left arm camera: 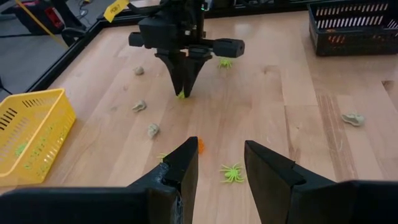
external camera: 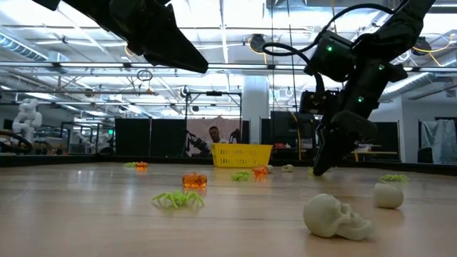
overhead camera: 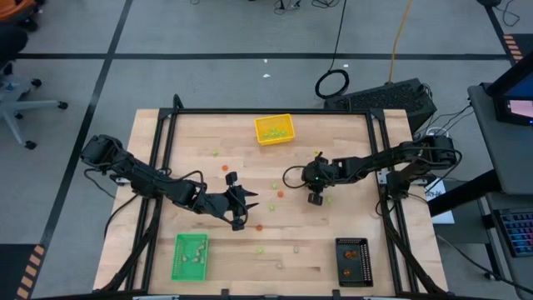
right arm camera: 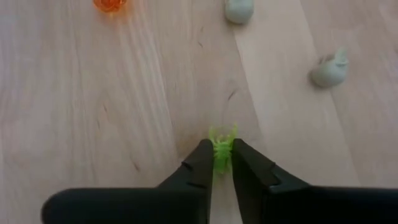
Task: Sort Halloween decoration
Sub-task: Put the green spider toy into the yellow bin
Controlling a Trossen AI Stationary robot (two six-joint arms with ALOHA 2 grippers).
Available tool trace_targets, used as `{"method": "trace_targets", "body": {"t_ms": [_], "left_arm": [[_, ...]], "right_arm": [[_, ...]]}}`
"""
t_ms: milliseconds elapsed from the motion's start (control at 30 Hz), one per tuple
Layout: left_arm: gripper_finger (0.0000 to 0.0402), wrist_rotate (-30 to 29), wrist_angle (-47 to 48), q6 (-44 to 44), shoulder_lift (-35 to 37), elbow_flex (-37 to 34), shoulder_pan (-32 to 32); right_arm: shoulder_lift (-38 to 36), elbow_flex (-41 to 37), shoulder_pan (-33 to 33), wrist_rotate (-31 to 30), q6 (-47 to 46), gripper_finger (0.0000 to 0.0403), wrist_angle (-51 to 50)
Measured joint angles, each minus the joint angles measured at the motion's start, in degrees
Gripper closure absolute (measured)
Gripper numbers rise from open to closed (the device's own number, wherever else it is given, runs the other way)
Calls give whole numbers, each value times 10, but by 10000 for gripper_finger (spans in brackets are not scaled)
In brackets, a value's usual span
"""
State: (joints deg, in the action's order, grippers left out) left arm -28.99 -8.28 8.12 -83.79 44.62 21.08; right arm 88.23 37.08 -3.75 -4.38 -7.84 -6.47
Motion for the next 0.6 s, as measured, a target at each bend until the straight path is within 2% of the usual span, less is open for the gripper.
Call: {"method": "trace_targets", "body": {"t_ms": [433, 600], "left_arm": [[269, 0, 2, -9, 0, 0, 0], [269, 0, 2, -12, 0, 0, -1]], "right_arm": [[-8, -2, 0, 5, 15, 378, 10], [-51, -2, 0, 54, 17, 379, 12]]}}
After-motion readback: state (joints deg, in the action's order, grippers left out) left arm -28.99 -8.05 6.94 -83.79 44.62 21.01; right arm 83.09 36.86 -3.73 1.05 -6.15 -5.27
